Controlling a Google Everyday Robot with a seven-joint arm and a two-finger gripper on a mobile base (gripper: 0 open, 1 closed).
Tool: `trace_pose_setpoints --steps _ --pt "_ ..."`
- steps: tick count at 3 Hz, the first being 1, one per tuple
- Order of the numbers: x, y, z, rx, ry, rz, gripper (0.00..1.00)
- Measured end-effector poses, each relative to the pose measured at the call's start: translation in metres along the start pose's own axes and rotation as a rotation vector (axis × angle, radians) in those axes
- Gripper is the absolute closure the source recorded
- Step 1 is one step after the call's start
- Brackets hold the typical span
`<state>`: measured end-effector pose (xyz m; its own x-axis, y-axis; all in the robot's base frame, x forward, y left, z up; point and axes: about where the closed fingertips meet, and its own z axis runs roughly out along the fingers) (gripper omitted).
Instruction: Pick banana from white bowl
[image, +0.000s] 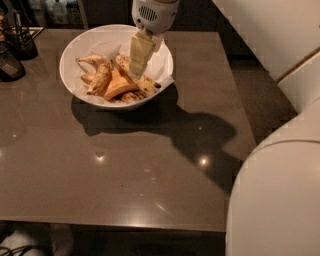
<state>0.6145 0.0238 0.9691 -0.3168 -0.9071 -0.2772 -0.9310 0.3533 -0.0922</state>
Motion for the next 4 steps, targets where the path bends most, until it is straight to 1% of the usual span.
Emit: trace_pose_setpoints --steps 1,2,3,4 --pt "-0.007 -0.008 0.008 -0.018 -0.002 0.011 0.25" --pt "-0.017 -0.009 0.021 -0.048 0.003 -0.004 0.23" --pt "-0.024 -0.009 0.031 -0.077 0.001 -0.011 0.24" --pt "-0.029 -0.011 0.038 -0.097 -0.002 -0.007 0.23"
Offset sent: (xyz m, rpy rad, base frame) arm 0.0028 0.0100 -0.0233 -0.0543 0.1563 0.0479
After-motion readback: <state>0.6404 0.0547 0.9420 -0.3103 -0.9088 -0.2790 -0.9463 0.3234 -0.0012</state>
